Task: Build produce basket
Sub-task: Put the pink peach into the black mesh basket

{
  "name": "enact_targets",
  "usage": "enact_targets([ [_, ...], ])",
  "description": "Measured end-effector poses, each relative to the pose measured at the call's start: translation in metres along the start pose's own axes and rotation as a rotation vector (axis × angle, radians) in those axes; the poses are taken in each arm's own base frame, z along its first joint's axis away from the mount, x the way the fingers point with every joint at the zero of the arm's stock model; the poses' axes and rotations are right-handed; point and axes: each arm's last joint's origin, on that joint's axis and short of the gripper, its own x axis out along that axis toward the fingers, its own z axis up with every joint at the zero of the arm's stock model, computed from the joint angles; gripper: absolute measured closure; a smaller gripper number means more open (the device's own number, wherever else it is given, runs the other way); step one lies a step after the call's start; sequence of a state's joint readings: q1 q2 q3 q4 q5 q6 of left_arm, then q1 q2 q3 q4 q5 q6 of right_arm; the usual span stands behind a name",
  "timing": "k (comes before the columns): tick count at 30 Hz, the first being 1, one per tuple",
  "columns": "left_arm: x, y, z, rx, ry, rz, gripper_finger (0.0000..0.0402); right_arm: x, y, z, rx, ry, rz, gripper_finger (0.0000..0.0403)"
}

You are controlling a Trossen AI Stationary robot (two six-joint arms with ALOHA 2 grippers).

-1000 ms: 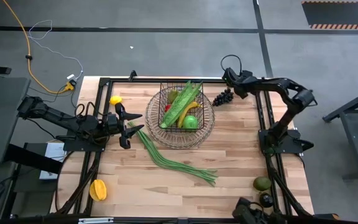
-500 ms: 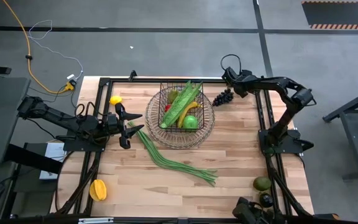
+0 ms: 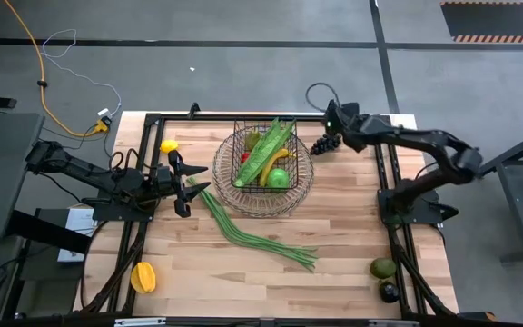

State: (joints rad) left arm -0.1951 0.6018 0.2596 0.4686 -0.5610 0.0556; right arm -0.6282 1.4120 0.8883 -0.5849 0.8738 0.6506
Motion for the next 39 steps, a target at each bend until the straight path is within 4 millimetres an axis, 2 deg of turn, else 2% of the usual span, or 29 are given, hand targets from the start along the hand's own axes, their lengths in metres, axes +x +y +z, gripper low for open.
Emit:
enact_targets([
  [4,0.0,0.0,0.0,-0.004,0.0,0.0,0.0202,-0.055,0.001,-0.012,-0.067,-0.109,0.151,0.0204],
  [8,0.0,0.0,0.0,-0.018,0.0,0.0,0.0202,-0.094,-0.002,-0.042,-0.083,-0.186,0.355,0.0204],
  [13,0.0,0.0,0.0,-0.017,-0.002,-0.001,0.0202,-0.117,-0.006,-0.08,-0.036,-0.293,0.623,0.0201],
  [16,0.0,-0.001,0.002,0.03,-0.021,-0.038,0.0202,-0.128,-0.007,-0.087,-0.01,-0.402,0.794,0.0202],
  [19,0.0,-0.003,0.004,0.048,-0.045,-0.098,0.0202,-0.14,-0.009,-0.086,-0.049,-0.537,1.016,0.0201],
  [22,0.0,-0.004,0.003,0.043,-0.042,-0.133,0.0202,-0.149,-0.01,-0.084,-0.078,-0.645,1.212,0.02],
  [24,0.0,-0.004,0.004,0.034,-0.043,-0.134,0.0202,-0.152,-0.01,-0.085,-0.109,-0.676,1.283,0.02],
  [34,0.0,-0.004,0.005,0.001,-0.056,-0.133,0.0202,-0.151,-0.007,-0.085,-0.081,-0.634,1.337,0.0199],
  [39,0.0,-0.004,0.005,0.001,-0.055,-0.133,0.0202,-0.146,0.018,-0.086,-0.164,-0.578,1.34,0.0199],
])
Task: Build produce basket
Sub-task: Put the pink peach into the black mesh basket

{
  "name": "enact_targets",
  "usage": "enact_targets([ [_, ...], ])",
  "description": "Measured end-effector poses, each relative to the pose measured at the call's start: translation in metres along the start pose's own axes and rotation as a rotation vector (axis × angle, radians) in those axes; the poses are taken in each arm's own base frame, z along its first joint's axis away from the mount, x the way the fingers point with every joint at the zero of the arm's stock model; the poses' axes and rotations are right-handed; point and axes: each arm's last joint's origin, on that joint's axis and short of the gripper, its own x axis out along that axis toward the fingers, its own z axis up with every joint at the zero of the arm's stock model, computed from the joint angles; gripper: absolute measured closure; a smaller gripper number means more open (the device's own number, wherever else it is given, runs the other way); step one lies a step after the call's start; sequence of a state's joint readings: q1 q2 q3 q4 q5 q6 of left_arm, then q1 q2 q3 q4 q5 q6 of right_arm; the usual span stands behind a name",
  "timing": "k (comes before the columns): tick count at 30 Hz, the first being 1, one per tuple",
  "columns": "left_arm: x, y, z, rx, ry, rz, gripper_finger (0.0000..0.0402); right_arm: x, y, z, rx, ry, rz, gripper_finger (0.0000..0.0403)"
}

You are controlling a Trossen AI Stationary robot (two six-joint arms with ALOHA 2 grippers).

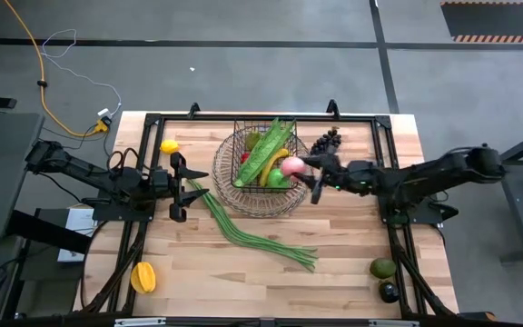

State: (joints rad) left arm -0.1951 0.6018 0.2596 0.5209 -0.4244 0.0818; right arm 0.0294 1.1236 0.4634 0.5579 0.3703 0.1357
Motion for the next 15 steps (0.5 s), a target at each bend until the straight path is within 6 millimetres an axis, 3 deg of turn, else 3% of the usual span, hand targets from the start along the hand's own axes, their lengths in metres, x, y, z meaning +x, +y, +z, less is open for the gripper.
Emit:
enact_targets([
  [6,0.0,0.0,0.0,-0.001,0.0,0.0,0.0202,0.043,0.0,-0.004,-0.126,0.158,-0.06,0.0198],
  [11,0.0,0.0,-0.001,0.003,0.008,0.0,0.0202,0.058,-0.005,0.001,-0.192,0.33,-0.107,0.0185],
  [15,0.0,0.0,-0.001,0.003,0.008,0.001,0.0202,0.065,-0.005,0.008,-0.253,0.357,-0.108,0.0164],
])
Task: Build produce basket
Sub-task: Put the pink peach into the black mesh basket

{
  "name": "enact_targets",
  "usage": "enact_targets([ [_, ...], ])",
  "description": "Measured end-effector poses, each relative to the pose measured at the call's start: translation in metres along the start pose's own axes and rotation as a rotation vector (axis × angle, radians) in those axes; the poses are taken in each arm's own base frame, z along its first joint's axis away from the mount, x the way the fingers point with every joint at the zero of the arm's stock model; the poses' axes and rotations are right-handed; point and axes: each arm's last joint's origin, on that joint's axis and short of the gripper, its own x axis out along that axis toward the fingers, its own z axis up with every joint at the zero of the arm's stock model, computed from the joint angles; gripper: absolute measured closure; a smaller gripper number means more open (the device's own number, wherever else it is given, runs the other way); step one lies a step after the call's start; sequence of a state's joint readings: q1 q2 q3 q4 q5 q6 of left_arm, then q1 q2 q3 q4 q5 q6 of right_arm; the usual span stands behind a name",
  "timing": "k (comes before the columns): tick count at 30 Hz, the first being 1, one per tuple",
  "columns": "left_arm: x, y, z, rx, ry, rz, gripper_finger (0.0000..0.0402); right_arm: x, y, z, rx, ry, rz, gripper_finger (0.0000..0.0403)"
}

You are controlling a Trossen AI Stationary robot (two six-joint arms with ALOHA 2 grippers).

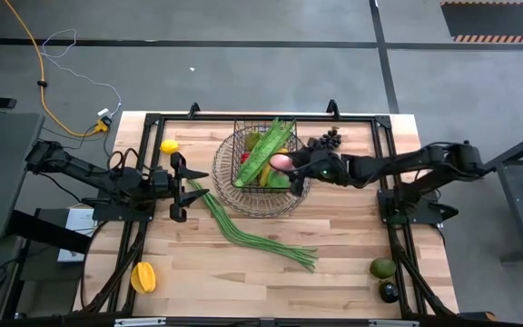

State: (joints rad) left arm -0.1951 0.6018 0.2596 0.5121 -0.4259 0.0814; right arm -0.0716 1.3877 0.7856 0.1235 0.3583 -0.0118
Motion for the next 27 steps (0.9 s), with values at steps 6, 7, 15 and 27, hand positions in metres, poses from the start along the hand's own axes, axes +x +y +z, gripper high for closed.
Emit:
enact_targets([
  [6,0.0,0.0,0.0,-0.004,-0.001,0.0,0.0202,0.005,-0.002,0.005,-0.116,-0.007,0.09,0.0153],
  [7,0.0,0.0,0.0,-0.004,-0.001,0.0,0.0202,0.005,-0.003,0.005,-0.113,-0.012,0.095,0.0152],
  [15,0.0,0.0,0.0,-0.001,0.0,0.003,0.0202,0.007,-0.009,0.009,-0.087,-0.045,0.073,0.0151],
  [27,0.0,0.0,0.0,-0.003,-0.001,0.004,0.0202,0.014,-0.021,0.002,0.041,0.017,0.034,0.015],
])
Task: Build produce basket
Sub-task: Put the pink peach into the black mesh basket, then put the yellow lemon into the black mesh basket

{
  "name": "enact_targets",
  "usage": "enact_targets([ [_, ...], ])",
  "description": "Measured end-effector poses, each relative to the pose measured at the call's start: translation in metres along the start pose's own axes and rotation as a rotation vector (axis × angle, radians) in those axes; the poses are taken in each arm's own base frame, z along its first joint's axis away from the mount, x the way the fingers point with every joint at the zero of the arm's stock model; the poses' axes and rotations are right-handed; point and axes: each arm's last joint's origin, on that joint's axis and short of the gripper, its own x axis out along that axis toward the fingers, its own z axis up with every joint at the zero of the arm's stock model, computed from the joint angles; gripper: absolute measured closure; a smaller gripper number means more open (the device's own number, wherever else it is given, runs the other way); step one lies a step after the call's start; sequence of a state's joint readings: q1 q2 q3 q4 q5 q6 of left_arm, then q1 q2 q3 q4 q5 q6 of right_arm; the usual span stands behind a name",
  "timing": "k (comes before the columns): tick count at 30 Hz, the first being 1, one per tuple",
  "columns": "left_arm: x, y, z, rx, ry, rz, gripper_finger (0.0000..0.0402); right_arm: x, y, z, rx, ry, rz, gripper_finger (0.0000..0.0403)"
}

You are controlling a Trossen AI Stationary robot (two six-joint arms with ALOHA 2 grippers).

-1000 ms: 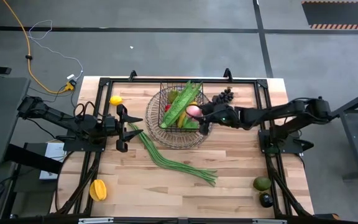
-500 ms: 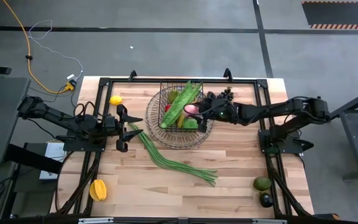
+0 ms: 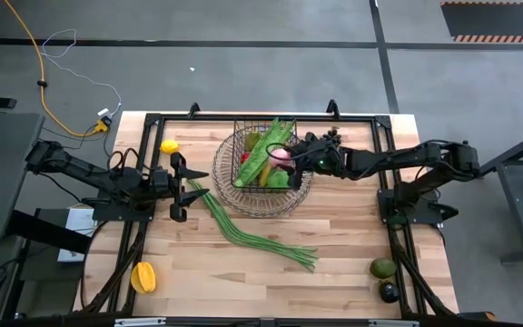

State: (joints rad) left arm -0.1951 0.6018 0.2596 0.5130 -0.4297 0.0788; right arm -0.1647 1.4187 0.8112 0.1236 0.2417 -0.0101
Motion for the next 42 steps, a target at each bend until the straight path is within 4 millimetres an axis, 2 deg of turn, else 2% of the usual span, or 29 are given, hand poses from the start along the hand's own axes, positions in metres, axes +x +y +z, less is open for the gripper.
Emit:
enact_targets([
  [13,0.0,0.0,0.0,0.002,0.0,0.0,0.0202,0.014,0.0,-0.009,-0.015,0.029,-0.001,0.0143],
  [16,0.0,0.0,0.0,0.002,0.0,0.0,0.0202,0.014,0.0,-0.008,-0.009,0.02,-0.015,0.0112],
  [23,0.0,0.0,0.0,0.002,0.0,0.0,0.0202,0.01,0.002,-0.004,0.009,0.002,-0.033,0.0012],
  [26,0.0,0.0,0.0,0.003,0.001,0.0,0.0202,-0.002,0.001,0.004,0.017,-0.037,0.031,0.0011],
  [30,0.0,0.0,-0.001,0.005,0.007,0.006,0.0202,-0.027,0.004,0.019,0.001,-0.146,0.153,0.0021],
  [34,0.0,0.001,-0.001,0.006,0.012,0.038,0.0202,-0.052,0.014,0.009,-0.037,-0.345,0.27,0.0022],
  [37,0.0,0.001,-0.002,0.008,0.018,0.044,0.0202,-0.071,0.011,0.002,-0.007,-0.523,0.265,0.0022],
  [42,0.0,0.001,-0.002,0.009,0.022,0.053,0.0202,-0.084,0.003,-0.009,0.057,-0.572,0.248,0.0022],
])
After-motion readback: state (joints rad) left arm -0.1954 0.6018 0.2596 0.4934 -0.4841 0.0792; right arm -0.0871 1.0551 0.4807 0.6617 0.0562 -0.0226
